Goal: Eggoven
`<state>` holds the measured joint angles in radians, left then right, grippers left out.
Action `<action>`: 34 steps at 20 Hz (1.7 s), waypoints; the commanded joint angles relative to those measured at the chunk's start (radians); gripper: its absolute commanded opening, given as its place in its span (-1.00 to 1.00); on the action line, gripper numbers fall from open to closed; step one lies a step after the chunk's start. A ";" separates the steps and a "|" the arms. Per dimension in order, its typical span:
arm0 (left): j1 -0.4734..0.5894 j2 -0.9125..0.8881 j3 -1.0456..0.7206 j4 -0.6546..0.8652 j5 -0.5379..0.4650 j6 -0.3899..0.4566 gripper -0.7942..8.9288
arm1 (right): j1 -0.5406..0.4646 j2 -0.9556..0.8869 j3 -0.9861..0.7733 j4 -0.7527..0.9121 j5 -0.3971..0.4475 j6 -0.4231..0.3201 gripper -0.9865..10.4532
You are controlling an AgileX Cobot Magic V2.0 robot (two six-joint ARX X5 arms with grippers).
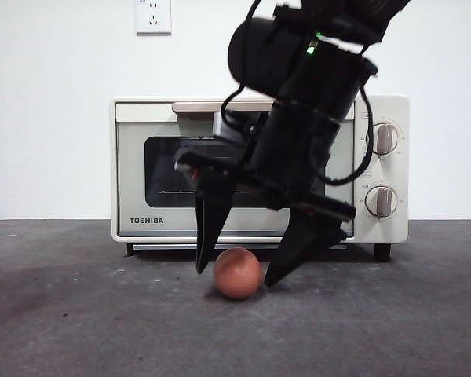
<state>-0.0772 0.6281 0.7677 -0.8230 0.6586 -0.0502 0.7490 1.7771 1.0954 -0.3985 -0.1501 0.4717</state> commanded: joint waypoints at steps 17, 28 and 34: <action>-0.015 0.005 0.019 0.008 0.007 0.005 -0.83 | 0.019 0.093 0.026 -0.003 0.035 -0.002 -0.73; -0.016 0.006 0.019 0.072 0.007 -0.029 -0.83 | 0.019 -0.034 0.026 -0.042 0.044 -0.056 -0.82; -0.104 0.085 0.024 0.249 -0.005 -0.114 -0.83 | 0.021 -0.298 0.026 -0.151 0.045 -0.123 -0.82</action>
<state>-0.1818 0.7090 0.7681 -0.5842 0.6510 -0.1390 0.7589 1.4784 1.1080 -0.5579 -0.1051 0.3725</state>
